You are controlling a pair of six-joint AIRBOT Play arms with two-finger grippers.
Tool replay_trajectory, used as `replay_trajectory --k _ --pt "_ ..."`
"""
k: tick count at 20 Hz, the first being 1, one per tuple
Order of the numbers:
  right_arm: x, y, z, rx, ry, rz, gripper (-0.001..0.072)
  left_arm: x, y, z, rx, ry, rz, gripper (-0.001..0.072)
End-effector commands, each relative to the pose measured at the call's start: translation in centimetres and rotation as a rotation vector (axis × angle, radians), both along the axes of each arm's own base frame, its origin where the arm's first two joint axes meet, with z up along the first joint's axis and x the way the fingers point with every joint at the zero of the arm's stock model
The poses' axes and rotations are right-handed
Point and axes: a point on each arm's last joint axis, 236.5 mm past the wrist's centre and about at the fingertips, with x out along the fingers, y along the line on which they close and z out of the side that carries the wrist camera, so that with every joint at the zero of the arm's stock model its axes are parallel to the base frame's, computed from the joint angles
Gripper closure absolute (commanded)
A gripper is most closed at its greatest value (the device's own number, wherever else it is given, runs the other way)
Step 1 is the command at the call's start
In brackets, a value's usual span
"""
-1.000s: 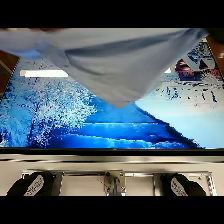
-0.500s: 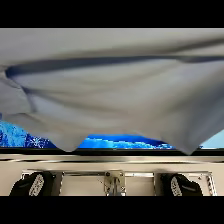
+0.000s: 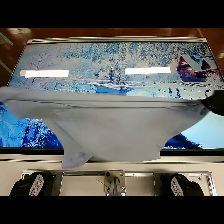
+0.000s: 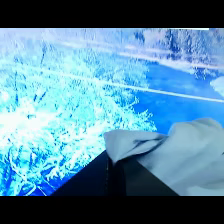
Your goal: Fold the shirts.
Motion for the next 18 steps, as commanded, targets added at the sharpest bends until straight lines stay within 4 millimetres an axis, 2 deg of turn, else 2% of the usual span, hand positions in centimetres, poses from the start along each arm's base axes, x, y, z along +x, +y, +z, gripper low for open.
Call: replay_trajectory --k 1,3,5,7,8,10,12,14,16,17,18 --pt "6.2 -1.5 -9.4 0.079 0.059 -0.085 0.0654 4.2 1.0 -10.0 -0.113 0.119 0.032 0.0664" --pt "11.9 -1.8 -10.6 0.161 -0.051 -0.134 0.0654 7.8 0.4 -13.3 -0.217 0.077 0.02 0.0664" --pt "17.3 -2.1 -10.0 0.294 -0.198 -0.224 0.0654 11.1 -0.1 -14.8 -0.33 0.033 0.027 0.0663" --pt "20.9 -3.1 -9.9 0.394 -0.296 -0.318 0.0654 14.4 -0.8 -15.6 -0.425 -0.004 0.027 0.0663" --pt "21.9 -3.6 -10.5 0.426 -0.308 -0.357 0.0654 15.7 -1.3 -16.3 -0.455 -0.013 0.021 0.0663" --pt "22.8 -3.8 -13.2 0.453 -0.26 -0.388 0.0654 17.8 -3.1 -19.0 -0.482 0.013 0.003 0.0663" --pt "22.5 -3.0 -16.9 0.461 -0.157 -0.364 0.0654 18.9 -5.4 -23.0 -0.483 0.093 -0.012 0.0663" --pt "21.8 -2.0 -19.9 0.465 -0.062 -0.329 0.0653 19.0 -7.9 -27.1 -0.489 0.189 -0.037 0.0663" --pt "21.4 -1.4 -21.5 0.483 -0.006 -0.319 0.0653 18.5 -9.5 -30.0 -0.51 0.275 -0.044 0.0648" --pt "21.4 -1.3 -21.6 0.491 -0.002 -0.319 0.0618 18.2 -9.8 -30.7 -0.533 0.31 -0.037 0.0528" --pt "21.6 -1.3 -21.2 0.503 -0.014 -0.325 0.0444 18.1 -9.7 -30.7 -0.552 0.326 -0.033 0.0328"
